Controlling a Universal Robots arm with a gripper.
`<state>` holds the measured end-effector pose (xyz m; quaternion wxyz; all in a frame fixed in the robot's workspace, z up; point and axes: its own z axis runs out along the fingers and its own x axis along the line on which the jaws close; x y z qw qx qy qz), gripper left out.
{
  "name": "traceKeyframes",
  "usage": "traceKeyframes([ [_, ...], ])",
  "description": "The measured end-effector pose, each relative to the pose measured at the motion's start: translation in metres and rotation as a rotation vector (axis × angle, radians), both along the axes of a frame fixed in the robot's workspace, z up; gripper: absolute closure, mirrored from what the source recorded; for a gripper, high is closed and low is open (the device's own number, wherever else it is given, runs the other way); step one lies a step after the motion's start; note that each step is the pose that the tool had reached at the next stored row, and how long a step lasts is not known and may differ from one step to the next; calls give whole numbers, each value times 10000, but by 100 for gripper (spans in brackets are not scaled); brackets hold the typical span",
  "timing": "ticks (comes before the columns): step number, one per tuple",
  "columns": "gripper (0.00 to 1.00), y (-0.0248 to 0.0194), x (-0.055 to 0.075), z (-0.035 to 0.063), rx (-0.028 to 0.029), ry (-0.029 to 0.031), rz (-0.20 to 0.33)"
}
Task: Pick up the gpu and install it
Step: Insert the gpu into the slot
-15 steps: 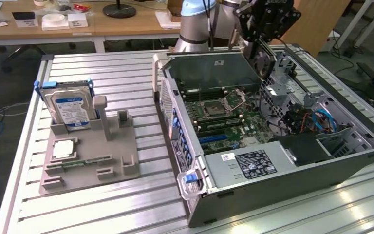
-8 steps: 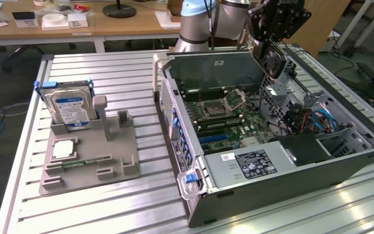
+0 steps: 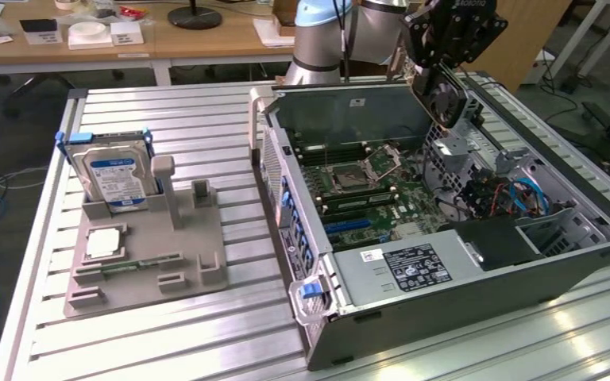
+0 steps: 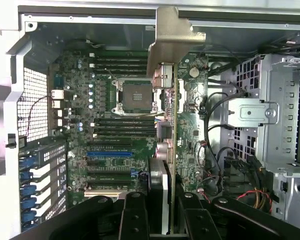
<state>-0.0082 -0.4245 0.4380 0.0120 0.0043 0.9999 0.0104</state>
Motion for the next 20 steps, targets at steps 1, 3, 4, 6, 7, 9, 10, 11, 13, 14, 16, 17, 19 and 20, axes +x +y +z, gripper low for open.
traceKeyframes([
  [1, 72, 0, 0, 0, 0, 0, 0],
  [3, 72, 0, 0, 0, 0, -1, 34],
  [4, 72, 0, 0, 0, 0, 0, 114],
  [6, 72, 0, 0, 0, 1, -1, 368],
  [7, 72, 0, 0, 0, 1, 0, 513],
  [9, 72, 0, 0, 0, 1, 0, 825],
  [10, 72, 0, 0, 0, 0, 0, 995],
  [11, 72, 0, 0, 0, 0, 0, 1175],
  [13, 72, 0, 0, 0, 0, 0, 1520],
  [14, 72, 0, 0, 0, 1, 0, 1678],
  [16, 72, 0, 0, 0, 0, 0, 2023],
  [17, 72, 0, 0, 0, 0, 1, 2196],
  [19, 72, 0, 0, 0, 0, 0, 2529],
  [20, 72, 0, 0, 0, 0, 0, 2682],
])
